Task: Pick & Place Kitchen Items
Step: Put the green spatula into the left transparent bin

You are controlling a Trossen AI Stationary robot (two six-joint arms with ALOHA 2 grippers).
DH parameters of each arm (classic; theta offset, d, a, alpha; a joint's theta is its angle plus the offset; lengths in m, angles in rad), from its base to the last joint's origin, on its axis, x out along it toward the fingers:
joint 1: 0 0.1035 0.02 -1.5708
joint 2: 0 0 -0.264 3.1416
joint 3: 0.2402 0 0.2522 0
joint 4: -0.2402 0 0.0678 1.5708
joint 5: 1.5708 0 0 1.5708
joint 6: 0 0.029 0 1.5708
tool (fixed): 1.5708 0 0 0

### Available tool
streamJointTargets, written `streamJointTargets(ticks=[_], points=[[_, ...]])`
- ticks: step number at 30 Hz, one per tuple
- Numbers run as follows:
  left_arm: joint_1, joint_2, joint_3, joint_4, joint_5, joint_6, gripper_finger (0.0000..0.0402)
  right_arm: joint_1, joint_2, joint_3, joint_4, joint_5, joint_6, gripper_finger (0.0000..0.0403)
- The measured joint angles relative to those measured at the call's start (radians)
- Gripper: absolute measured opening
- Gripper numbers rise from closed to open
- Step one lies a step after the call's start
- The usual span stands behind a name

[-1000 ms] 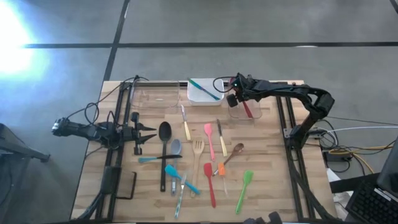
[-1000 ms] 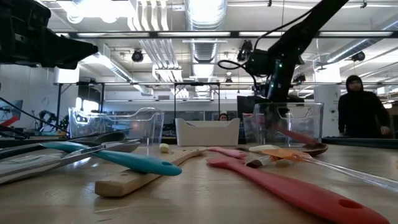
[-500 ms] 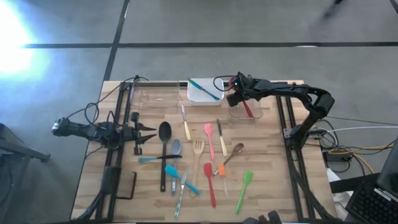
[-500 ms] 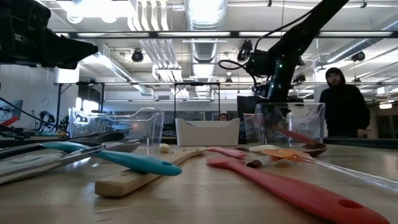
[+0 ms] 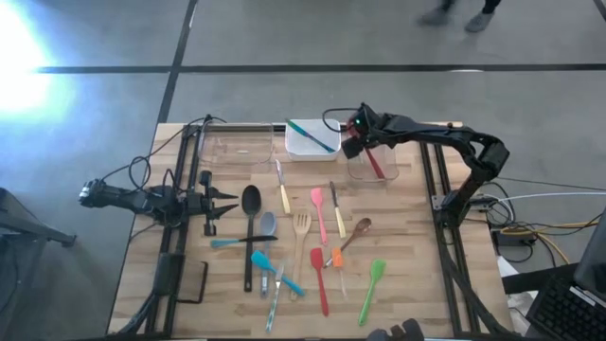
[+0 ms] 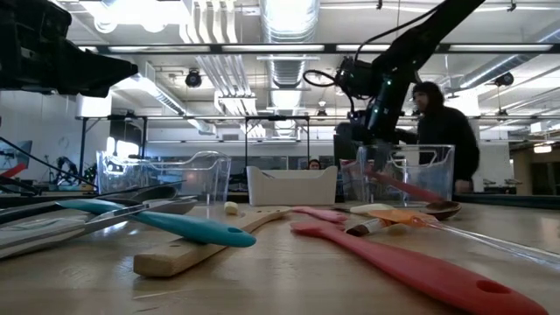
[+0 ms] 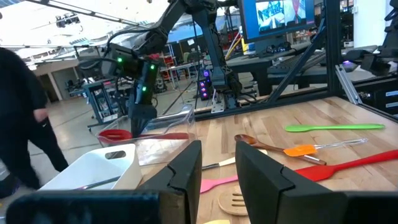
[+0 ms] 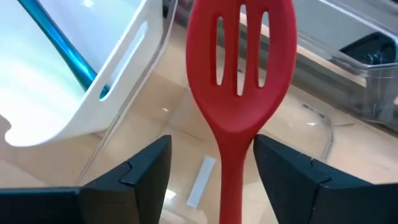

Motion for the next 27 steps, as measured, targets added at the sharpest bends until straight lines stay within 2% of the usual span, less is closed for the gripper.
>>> streamJointTargets(ticks=[7, 15, 21, 27], points=[[0.0, 0.0, 0.0, 0.0, 0.0, 0.0, 0.0101, 0.0, 0.0, 0.097, -0.169, 0.005, -0.007, 0.0215], [0.0, 0.0, 0.0, 0.0, 0.0, 0.0, 0.0101, 0.031, -0.005, 0.221, -0.341, 0.131, -0.012, 0.0198], [0.0, 0.0, 0.0, 0.0, 0.0, 0.0, 0.0101, 0.098, -0.057, 0.308, -0.423, 0.133, -0.031, 0.0185], [0.0, 0.0, 0.0, 0.0, 0.0, -0.003, 0.0101, 0.212, -0.155, 0.338, -0.47, 0.133, -0.016, 0.0172]])
